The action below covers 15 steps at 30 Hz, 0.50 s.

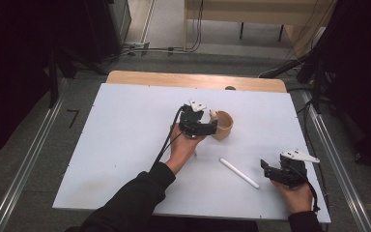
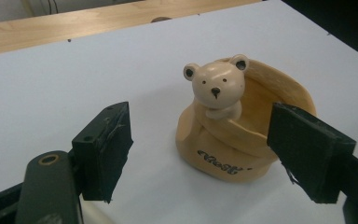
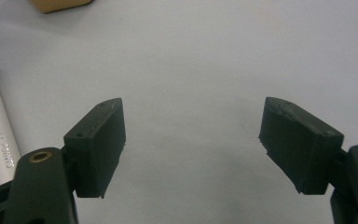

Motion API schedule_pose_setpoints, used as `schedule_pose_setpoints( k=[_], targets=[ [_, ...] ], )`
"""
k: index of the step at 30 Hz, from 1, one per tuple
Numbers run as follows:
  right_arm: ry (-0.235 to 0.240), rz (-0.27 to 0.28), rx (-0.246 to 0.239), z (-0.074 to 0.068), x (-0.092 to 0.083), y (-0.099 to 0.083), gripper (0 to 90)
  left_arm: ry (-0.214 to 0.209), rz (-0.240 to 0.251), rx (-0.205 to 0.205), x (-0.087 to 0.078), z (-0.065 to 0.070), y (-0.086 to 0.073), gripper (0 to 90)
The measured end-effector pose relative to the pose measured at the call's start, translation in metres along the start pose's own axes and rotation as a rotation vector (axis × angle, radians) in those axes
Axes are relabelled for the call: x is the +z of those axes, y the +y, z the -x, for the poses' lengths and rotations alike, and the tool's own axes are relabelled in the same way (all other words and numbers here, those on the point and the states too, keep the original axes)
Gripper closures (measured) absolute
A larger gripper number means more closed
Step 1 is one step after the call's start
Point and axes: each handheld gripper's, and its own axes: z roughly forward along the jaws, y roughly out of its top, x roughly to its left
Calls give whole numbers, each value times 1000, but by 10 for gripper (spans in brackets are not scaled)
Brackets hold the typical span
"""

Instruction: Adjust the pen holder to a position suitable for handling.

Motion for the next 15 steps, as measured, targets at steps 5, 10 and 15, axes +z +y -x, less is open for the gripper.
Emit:
schedule_pose_setpoints(
  k=[5,10,15],
  targets=[
    [3,0,-10,-3,1,0,211,-18,6,4,-14,-3,-7,215],
    [12,12,-16,-3,0,0,212,-29,10,-5,-34,-13,-22,216],
    [14,17,-16,-4,-1,0,212,-13,29,6,-50,-20,-31,217]
  ],
)
